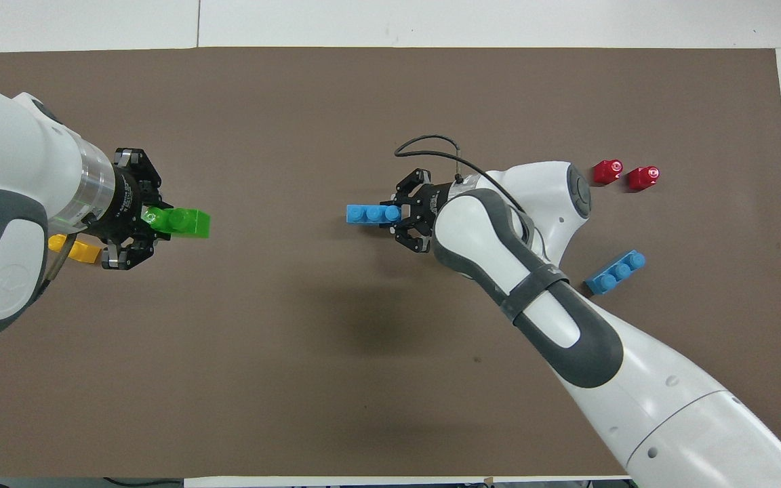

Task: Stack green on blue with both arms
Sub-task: 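Carry the blue brick with the right gripper toward the table centre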

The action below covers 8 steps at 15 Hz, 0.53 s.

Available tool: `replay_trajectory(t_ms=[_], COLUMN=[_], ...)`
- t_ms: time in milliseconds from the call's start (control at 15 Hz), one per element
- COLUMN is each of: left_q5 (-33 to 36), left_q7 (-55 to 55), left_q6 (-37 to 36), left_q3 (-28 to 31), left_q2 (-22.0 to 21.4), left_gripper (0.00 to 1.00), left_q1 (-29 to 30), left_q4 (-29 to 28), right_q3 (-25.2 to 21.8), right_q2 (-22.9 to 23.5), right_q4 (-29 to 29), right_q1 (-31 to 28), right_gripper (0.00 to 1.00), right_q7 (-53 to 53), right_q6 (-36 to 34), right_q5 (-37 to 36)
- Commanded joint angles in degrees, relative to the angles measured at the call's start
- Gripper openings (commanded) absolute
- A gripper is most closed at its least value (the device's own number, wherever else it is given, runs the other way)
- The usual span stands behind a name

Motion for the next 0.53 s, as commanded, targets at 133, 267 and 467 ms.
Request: replay_trajectory(t_ms=[133, 267, 467], left_q5=[-1.0, -1.0, -1.0], left_q7=[-0.7, -0.7, -1.0], left_q6=[1.0, 1.2, 2.2], left_q3=[0.3, 0.3, 0.3], left_q2=[-1.0, -1.0, -1.0], left_gripper=[0.0, 0.0, 0.0], left_q1=[-0.1, -0.2, -0.7], left_q4=[-1.1, -1.1, -1.8], right_q3=[-0.2, -0.2, -0.2], right_q2=[0.2, 0.1, 0.1], right_q4=[-1.7, -2.6, -3.2], right_q1=[2.2, 2.2, 2.1], right_gripper=[0.0, 0.0, 0.0], right_q7=[1.1, 0.7, 0.5], right_q6=[3.9, 4.9, 5.3], right_q5=[1.4, 1.6, 1.6])
